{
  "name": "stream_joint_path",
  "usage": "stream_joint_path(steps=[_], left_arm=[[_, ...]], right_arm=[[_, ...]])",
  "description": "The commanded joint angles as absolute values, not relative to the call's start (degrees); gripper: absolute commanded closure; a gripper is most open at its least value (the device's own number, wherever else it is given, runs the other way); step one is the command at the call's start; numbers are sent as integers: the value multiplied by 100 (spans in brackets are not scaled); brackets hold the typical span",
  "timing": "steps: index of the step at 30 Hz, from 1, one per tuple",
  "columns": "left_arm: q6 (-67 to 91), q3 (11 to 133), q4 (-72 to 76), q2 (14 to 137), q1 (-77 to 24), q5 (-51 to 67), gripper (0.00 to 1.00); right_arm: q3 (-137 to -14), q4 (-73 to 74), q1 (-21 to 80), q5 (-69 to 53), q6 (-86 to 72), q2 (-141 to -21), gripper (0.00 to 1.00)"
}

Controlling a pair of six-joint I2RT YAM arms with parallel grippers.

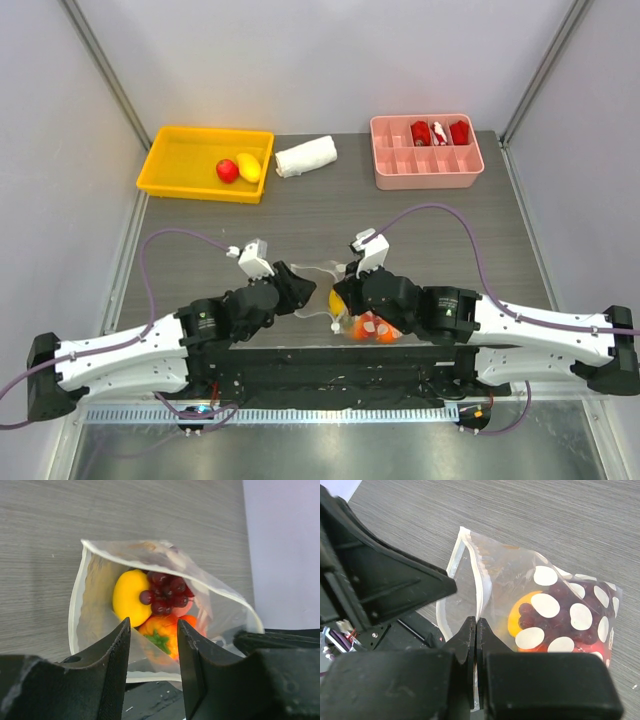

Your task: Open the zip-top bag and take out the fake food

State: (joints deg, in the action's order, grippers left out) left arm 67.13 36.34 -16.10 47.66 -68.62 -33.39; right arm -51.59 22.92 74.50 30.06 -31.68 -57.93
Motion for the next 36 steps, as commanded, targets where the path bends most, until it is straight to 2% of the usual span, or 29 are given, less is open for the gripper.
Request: stream_joint_path(steps=[1,9,17,20,25,29,32,33,36], left_arm=[[6872,3481,-1275,5053,-6908,-3463,58],[6899,3779,-511,6002,-6611,-3078,49],[7321,3340,1464,7020,-5810,-1434,53],[7479,3454,1791,7521,-5687,-828,53],[7936,3752,1556,8147,-5695,-220,60],[8024,3709,1415,8262,-5748,-246,60],[8051,3752,1442,8235,-5748,-220,51],[8033,3823,1267,8261,-5748,-194,44],[7998,3999,1099,8349,-5757,-36,41]], right_arm=[[-5379,2021,7453,3050,-3243,-5845,99],[-5361,1995,7462,2892,-3322,-5827,98],[-5432,1872,7462,2646,-3419,-5757,99],[-5440,1846,7462,2610,-3445,-5783,98],[-5467,1854,7462,2602,-3428,-5801,99],[-5467,1872,7462,2645,-3419,-5783,98],[-5467,1907,7462,2663,-3419,-5774,98],[-5467,1899,7462,2663,-3428,-5774,98],[-5484,1916,7453,2672,-3419,-5792,99]])
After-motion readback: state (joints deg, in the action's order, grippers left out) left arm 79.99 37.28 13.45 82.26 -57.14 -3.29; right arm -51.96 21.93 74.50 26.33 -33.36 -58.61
